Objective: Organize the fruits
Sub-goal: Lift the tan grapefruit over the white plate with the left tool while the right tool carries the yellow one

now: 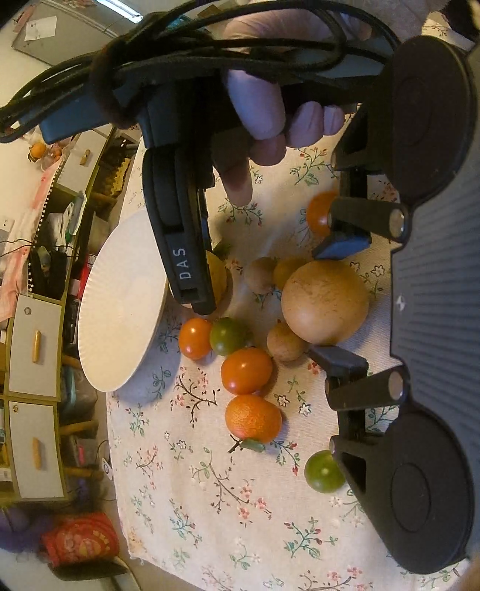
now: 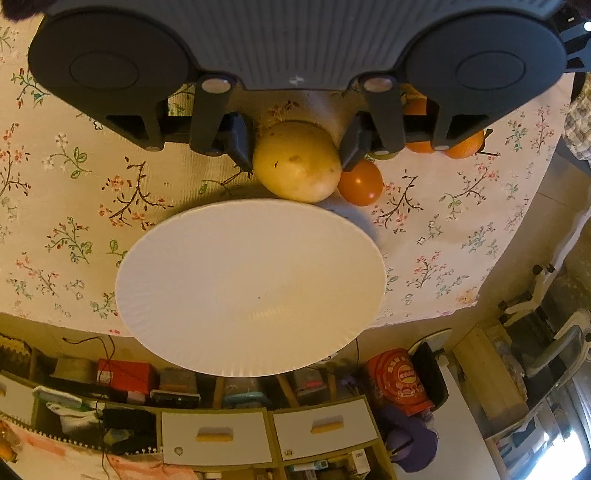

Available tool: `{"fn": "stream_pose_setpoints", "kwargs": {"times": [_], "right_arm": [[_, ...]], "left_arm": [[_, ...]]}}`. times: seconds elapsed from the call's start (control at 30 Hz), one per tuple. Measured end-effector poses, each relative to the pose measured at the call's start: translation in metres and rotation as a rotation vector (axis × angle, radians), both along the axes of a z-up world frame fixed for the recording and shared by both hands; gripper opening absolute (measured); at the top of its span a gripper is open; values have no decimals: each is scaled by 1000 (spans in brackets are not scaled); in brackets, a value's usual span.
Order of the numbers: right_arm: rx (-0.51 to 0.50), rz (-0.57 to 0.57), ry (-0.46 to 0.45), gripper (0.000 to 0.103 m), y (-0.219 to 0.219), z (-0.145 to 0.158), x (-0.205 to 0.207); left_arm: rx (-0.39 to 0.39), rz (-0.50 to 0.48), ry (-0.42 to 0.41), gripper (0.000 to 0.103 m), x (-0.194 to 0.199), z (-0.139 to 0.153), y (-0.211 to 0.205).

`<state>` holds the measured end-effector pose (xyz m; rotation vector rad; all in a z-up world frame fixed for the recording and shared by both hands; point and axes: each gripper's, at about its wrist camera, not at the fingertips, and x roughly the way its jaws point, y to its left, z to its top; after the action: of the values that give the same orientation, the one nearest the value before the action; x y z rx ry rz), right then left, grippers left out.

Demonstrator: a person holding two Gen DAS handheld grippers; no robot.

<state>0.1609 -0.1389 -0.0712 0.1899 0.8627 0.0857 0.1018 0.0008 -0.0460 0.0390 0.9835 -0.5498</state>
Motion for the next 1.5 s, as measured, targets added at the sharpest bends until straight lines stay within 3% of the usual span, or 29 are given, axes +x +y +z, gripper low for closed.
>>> {"fn": "stream_pose_setpoints", "kwargs": {"times": [1.27, 1.5], "right_arm": [[8, -17, -29, 46, -13, 44, -30], [16, -47, -57, 46, -28, 54, -37]], "left_arm": [[-43, 67, -32, 33, 5, 28, -2], [-68, 112, -86, 33, 15, 44, -5]]}}
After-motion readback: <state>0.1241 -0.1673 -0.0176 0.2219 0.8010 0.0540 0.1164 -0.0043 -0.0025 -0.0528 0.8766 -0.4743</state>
